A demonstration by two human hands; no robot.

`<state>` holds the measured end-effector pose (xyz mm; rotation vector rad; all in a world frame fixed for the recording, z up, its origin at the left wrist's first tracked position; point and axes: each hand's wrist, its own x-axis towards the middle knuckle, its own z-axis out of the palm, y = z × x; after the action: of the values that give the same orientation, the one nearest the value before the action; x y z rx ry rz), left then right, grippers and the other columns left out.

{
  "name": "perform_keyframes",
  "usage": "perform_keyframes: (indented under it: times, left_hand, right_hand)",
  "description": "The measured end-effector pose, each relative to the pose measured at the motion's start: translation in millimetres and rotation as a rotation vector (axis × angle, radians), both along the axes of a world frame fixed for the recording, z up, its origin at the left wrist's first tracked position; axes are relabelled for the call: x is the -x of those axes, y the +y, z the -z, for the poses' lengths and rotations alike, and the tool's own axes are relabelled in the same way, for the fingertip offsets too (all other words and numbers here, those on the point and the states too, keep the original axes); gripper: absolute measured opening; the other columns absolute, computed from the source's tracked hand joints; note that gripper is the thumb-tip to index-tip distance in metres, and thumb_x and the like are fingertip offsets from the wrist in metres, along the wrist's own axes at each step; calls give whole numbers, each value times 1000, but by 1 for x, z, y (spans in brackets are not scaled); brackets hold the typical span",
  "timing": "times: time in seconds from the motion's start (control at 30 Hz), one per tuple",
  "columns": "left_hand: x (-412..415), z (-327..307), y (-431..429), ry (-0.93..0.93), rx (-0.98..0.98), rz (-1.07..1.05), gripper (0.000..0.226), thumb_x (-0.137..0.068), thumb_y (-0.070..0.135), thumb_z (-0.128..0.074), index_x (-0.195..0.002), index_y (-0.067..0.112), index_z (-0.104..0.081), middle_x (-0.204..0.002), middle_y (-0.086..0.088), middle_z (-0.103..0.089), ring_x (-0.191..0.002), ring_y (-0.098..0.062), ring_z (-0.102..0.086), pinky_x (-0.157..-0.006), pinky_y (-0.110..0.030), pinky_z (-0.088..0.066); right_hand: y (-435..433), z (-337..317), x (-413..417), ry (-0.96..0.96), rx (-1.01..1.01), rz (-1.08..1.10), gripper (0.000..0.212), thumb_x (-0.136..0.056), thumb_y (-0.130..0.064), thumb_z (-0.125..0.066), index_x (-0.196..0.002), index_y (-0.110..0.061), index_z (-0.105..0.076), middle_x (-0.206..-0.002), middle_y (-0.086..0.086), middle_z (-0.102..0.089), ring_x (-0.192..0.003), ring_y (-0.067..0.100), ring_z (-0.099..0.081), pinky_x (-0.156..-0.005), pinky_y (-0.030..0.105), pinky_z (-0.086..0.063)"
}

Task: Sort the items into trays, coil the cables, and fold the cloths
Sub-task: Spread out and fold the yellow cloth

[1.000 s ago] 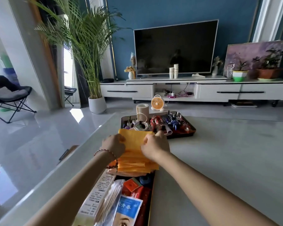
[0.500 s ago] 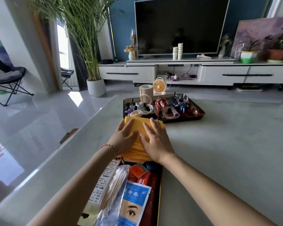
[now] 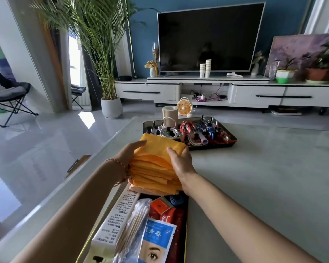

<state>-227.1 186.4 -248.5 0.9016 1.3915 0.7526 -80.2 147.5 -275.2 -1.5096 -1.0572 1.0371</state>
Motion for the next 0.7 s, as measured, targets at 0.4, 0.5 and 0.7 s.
perform_keyframes:
  times: [0.4, 0.5, 0.7]
  left_hand:
    - [-8, 10, -24, 531, -465, -43, 60, -93, 48, -43, -140, 11, -36, -136, -17, -48, -120, -32, -49, -97, -39, -43]
    - [10, 7, -40, 546, -609, -69, 45, -100, 39, -30, -117, 7, -56, -124, -18, -56, -111, -30, -52, -85, -30, -37]
    - [53, 49, -94, 378, -404, -127, 27, -98, 7, -42, -121, 2, -54, -118, -18, -57, -105, -32, -56, -88, -39, -44]
  right_hand:
    - [-22, 1, -21, -317, 4, -67, 77, -94, -46, -45, -150, -15, -3, -155, 9, -20, -139, 28, -28, -112, 39, -28]
    - [-40, -7, -45, -321, 54, -72, 67, -97, -48, -36, -149, -11, -15, -152, 10, -28, -138, 27, -31, -108, 33, -28]
    - [-100, -11, -57, -199, 172, -270, 50, -100, -45, -28, -142, -20, -34, -140, 2, -41, -123, 20, -43, -102, 32, -34]
